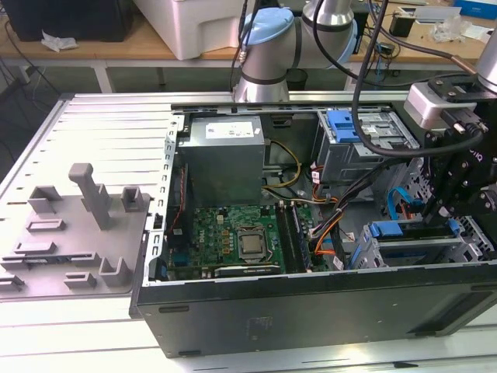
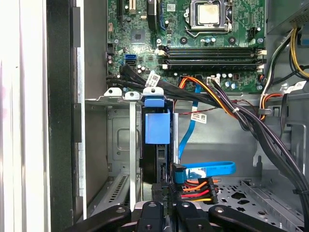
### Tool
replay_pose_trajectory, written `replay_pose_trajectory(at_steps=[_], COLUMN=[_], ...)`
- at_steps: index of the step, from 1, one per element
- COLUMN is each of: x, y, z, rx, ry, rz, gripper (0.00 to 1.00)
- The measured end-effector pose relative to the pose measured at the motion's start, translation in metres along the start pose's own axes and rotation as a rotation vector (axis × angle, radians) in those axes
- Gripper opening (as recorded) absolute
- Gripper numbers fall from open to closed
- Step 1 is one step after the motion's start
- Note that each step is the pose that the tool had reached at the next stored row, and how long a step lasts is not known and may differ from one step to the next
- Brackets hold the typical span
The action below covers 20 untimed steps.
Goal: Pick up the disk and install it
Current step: 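Insert the first disk wire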
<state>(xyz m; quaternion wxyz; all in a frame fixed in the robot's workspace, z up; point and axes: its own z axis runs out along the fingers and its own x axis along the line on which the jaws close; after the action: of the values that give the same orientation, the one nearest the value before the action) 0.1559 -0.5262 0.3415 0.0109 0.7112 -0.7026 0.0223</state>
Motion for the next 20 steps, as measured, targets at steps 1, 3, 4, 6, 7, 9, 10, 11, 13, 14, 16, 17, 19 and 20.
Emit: replay_pose_trajectory(at_steps=[1, 3, 4, 6, 7, 9, 10, 11, 13, 14, 16, 17, 19, 20], x=[0.0, 0.0001, 0.0001, 0.0001, 0.0001, 0.0001, 0.0002, 0.0001, 0.0002, 0.0002, 0.0002, 0.0002, 0.0003, 0.0003], y=[0.0, 0.0, 0.0, 0.0, 0.0, 0.0, 0.0, 0.0, 0.0, 0.0, 0.0, 0.0, 0.0, 0.0], z=[-0.0003, -0.0009, -0.0013, -0.0019, -0.002, -0.0021, -0.0022, -0.0022, -0.0021, -0.0021, -0.002, -0.0021, -0.0019, -0.0018], rx=[-0.0001, 0.0, 0.0, 0.0, 0.0, 0.0, 0.0001, 0.0, 0.0001, 0.0001, 0.0001, 0.0001, 0.0001, 0.0001], ry=[-0.0001, 0.0004, 0.0003, 0.0002, 0.0002, -0.0001, -0.0012, -0.0035, -0.008, -0.009, -0.0095, -0.0095, -0.0093, -0.0094], rz=[0.0, 0.0, 0.0, 0.0, 0.0, 0.0, 0.0, 0.0, 0.0, 0.0, 0.0, 0.0, 0.0, 0.0], gripper=[0.17, 0.17, 0.17, 0.17, 0.17, 0.17, 0.17, 0.17, 0.17, 0.17, 0.17, 0.17, 0.17, 0.17])
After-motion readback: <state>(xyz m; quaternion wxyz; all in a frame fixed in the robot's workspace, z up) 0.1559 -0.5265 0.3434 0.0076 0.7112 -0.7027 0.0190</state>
